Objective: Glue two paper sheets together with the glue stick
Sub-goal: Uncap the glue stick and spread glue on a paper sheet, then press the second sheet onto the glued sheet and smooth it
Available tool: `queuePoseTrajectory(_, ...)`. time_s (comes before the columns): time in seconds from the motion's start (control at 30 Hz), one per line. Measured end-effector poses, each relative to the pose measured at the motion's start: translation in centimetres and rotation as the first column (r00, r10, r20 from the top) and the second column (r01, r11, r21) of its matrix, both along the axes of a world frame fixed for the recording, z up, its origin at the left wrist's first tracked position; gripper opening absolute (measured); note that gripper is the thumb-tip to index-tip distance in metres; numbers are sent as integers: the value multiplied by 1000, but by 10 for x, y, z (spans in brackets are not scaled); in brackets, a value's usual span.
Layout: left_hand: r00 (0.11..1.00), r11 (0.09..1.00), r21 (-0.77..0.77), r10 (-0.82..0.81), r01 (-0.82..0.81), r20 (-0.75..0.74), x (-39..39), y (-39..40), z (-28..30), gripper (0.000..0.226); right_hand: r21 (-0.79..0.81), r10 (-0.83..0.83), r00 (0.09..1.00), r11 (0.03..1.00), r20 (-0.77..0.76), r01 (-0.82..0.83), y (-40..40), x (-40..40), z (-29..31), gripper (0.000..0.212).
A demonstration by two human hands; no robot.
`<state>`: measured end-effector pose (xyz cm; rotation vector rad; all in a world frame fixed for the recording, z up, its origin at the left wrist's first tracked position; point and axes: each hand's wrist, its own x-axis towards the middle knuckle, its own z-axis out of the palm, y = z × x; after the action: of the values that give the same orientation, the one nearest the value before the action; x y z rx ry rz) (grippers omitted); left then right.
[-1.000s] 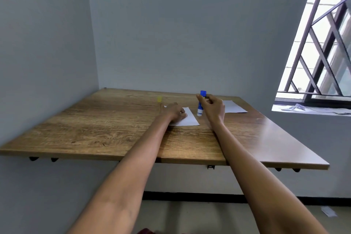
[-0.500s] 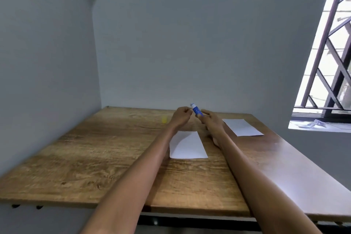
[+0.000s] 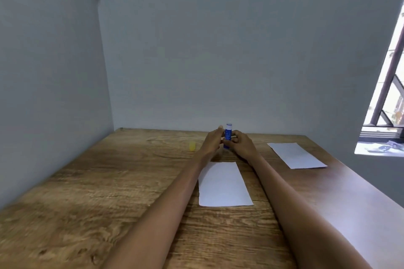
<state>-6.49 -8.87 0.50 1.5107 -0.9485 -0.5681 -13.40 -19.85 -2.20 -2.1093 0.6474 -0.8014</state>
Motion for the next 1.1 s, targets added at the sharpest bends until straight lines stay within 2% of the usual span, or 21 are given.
queuePoseTrajectory(0.1,1000,1000,12,-8,8,24,2,0,-5,49,-10,22,997,1000,-69,-23,1,-1,-1,29)
queuePoseTrajectory(0.2,999,999,21,-40,40,22,4,0,-9,49,-7,28,997,1000,-74,-28,0,-1,-3,25)
queuePoseTrajectory(0.33,999,999,0,-42,43,-16,6,0,-12,38,5,34,997,999,-76,-34,-1,0,-4,40)
queuePoseTrajectory(0.47,983,988,-75,142,-134,113,7,3,-12,31,42,60,993,998,-100,-56,7,-15,-1,71)
queuePoseTrajectory(0.53,942,962,-193,237,-193,239,3,6,-7,31,54,55,998,997,-29,-53,10,-32,2,68)
queuePoseTrajectory(0.6,907,932,-319,277,-173,317,-10,8,2,25,19,-56,990,998,130,54,11,-49,7,53)
queuePoseTrajectory(0.67,912,916,-383,251,-116,324,-34,7,9,20,-34,-280,926,954,255,298,6,-72,14,35)
queuePoseTrajectory(0.73,928,941,-335,169,-51,332,-59,-4,10,22,-130,-523,828,824,200,552,-9,-99,19,31)
queuePoseTrajectory(0.8,941,990,-143,34,15,337,-84,-21,10,25,-290,-677,736,706,-8,646,-29,-129,17,33)
queuePoseTrajectory(0.87,958,992,102,-94,69,269,-104,-39,9,19,-411,-766,608,633,-210,656,-45,-154,12,36)
queuePoseTrajectory(0.9,972,981,174,-119,83,204,-113,-45,10,21,-434,-782,559,620,-276,653,-49,-162,9,39)
queuePoseTrajectory(1.0,998,976,208,-52,58,-33,-132,-69,16,22,-459,-774,507,633,-379,623,-59,-168,5,48)
queuePoseTrajectory(1.1,961,974,221,9,54,-275,-139,-85,26,16,-477,-748,491,663,-446,577,-64,-158,9,57)
